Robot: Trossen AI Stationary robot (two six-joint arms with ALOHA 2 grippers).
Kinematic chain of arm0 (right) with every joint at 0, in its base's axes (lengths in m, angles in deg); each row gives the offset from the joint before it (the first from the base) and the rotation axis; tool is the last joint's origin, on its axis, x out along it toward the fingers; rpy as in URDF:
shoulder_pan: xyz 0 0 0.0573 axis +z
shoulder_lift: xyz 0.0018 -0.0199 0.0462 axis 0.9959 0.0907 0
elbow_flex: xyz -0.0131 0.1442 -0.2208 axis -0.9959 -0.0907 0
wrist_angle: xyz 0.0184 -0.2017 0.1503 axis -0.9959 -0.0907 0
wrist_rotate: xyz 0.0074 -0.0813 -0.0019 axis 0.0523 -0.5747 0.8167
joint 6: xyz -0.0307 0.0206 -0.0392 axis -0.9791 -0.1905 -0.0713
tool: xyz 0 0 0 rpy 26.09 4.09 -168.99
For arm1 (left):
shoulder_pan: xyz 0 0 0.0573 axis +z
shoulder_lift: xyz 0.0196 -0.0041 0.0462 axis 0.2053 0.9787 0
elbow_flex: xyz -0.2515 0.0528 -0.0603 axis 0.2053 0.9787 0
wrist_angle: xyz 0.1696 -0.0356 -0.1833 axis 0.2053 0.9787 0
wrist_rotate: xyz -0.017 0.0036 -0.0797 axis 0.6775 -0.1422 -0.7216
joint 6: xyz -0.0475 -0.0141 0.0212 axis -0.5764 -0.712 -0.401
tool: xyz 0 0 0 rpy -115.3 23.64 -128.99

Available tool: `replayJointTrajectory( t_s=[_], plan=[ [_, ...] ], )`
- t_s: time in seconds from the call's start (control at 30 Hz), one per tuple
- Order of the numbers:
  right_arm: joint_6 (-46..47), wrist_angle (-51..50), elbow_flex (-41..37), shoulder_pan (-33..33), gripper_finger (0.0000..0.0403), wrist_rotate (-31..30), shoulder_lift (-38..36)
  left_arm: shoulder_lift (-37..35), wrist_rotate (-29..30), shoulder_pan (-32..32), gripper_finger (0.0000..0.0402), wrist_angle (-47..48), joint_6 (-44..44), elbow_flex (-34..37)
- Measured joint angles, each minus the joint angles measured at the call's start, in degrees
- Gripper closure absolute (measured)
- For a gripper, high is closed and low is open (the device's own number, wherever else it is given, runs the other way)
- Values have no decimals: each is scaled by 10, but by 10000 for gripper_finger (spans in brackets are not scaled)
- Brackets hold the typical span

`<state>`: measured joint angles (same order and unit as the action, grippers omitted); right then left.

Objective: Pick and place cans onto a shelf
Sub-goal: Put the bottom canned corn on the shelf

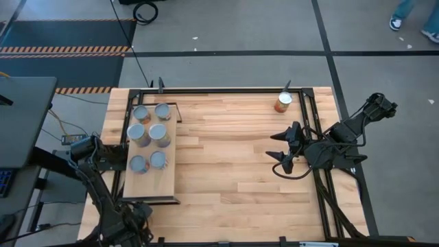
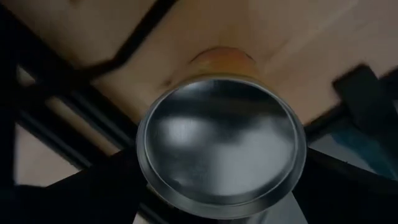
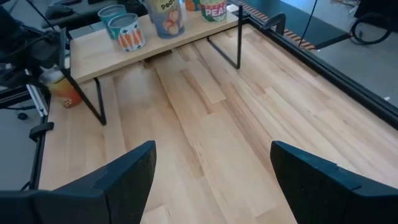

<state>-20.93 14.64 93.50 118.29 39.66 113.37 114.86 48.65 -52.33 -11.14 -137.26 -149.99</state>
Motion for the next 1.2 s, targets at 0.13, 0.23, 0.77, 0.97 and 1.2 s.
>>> replayJointTrajectory(
  t_s=[0.13,0.23,0.77,0.97,1.2],
  plan=[
    [2,-1,0,0,81,11,0,3,47,-3,49,2,31,0],
    [6,-1,0,0,81,13,0,11,73,-4,49,-2,49,0],
    [2,-36,0,0,81,15,0,27,94,-4,98,-35,174,-40],
    [2,-39,0,0,81,14,0,27,92,5,89,-24,247,-121],
    [0,-39,0,-14,81,14,0,26,121,51,92,34,354,-233]
  ],
)
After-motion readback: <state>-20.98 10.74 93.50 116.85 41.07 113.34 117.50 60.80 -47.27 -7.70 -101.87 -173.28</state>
